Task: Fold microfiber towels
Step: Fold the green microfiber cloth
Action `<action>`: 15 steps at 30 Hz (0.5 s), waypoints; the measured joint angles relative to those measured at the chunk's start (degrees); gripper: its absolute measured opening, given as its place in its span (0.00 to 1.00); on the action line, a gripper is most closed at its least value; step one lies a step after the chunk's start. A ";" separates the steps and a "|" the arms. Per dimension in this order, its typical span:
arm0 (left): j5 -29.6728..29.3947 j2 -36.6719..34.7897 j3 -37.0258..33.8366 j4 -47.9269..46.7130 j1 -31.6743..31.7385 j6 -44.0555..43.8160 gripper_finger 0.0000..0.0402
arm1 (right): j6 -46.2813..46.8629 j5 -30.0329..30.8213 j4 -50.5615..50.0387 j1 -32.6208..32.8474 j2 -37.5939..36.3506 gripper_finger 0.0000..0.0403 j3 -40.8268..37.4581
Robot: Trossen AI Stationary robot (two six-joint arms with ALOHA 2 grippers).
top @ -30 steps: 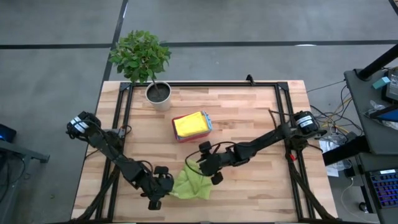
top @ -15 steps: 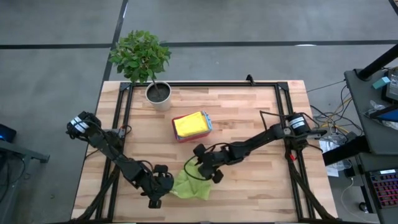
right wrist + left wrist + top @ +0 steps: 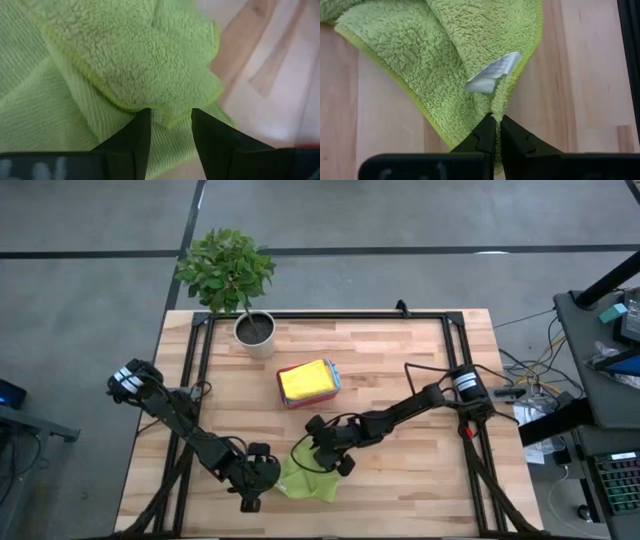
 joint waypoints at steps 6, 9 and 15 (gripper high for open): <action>0.00 0.00 -0.68 -0.06 0.01 -0.04 0.00 | -2.34 -2.90 -0.06 0.02 0.92 0.33 1.76; 0.00 0.00 -0.91 0.04 0.02 -0.02 0.00 | -3.03 -4.03 0.07 0.00 1.24 0.31 2.09; 0.01 0.00 -1.25 0.04 0.01 -0.09 0.00 | -1.87 -8.09 0.40 0.00 2.17 0.22 2.07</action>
